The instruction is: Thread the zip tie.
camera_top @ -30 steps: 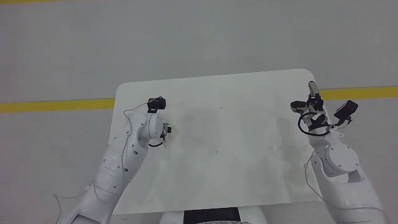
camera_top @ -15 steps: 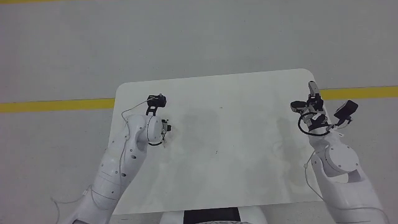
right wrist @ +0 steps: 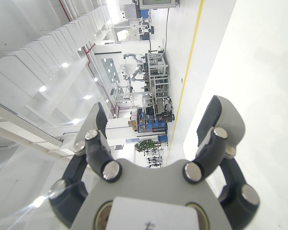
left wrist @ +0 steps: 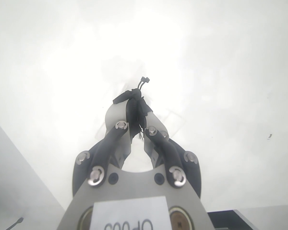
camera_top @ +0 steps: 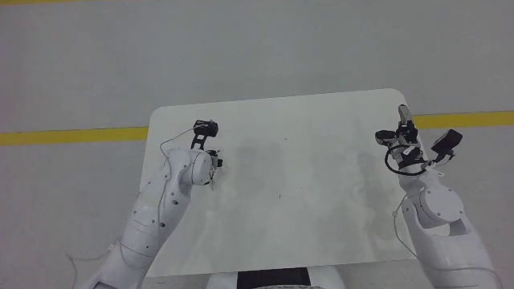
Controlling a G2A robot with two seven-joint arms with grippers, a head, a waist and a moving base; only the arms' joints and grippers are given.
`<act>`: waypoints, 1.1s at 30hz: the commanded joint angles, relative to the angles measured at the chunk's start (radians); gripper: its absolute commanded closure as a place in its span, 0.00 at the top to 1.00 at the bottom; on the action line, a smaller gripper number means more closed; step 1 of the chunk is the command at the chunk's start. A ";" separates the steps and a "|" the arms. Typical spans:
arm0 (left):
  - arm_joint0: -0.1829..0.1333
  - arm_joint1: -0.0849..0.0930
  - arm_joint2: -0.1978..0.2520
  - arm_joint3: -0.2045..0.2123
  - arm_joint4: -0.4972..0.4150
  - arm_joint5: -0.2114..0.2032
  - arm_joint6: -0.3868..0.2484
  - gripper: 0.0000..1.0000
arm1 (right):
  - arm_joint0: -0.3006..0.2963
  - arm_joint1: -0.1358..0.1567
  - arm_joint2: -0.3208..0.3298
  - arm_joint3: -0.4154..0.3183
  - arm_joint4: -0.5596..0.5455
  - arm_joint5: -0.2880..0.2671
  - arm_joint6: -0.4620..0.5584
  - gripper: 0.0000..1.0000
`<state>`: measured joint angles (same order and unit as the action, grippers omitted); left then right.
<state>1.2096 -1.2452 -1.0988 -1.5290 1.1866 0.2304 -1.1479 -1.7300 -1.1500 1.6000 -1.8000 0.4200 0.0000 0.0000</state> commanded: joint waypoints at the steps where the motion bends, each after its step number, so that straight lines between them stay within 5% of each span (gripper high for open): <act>1: -0.006 -0.001 0.004 0.011 -0.003 0.000 0.001 0.00 | 0.000 0.000 0.000 0.000 0.000 0.000 0.000 1.00; 5: -0.013 -0.002 0.009 0.023 -0.009 0.005 -0.001 0.01 | 0.000 0.000 0.000 0.000 0.000 0.000 0.000 1.00; 6: -0.014 -0.002 0.009 0.024 -0.010 0.005 -0.002 0.04 | 0.000 0.000 0.000 0.000 0.000 0.000 0.000 1.00; 7: -0.015 -0.002 0.010 0.025 -0.012 0.007 -0.003 0.19 | 0.000 0.000 0.000 0.000 0.000 0.000 0.000 1.00; 10: -0.017 -0.002 0.013 0.027 -0.013 0.010 -0.005 0.27 | 0.000 0.000 0.000 0.000 0.000 0.000 0.000 1.00; 16: -0.015 -0.001 0.017 0.021 -0.013 0.016 -0.006 0.32 | 0.000 0.000 0.000 0.000 0.000 0.000 0.000 1.00; 33: 0.001 0.003 0.026 -0.007 -0.003 0.014 -0.003 0.21 | 0.000 0.000 0.000 0.000 0.000 0.000 0.000 1.00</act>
<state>1.2095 -1.2424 -1.0726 -1.5362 1.1834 0.2456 -1.1507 -1.7300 -1.1500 1.6000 -1.8000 0.4200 0.0000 0.0000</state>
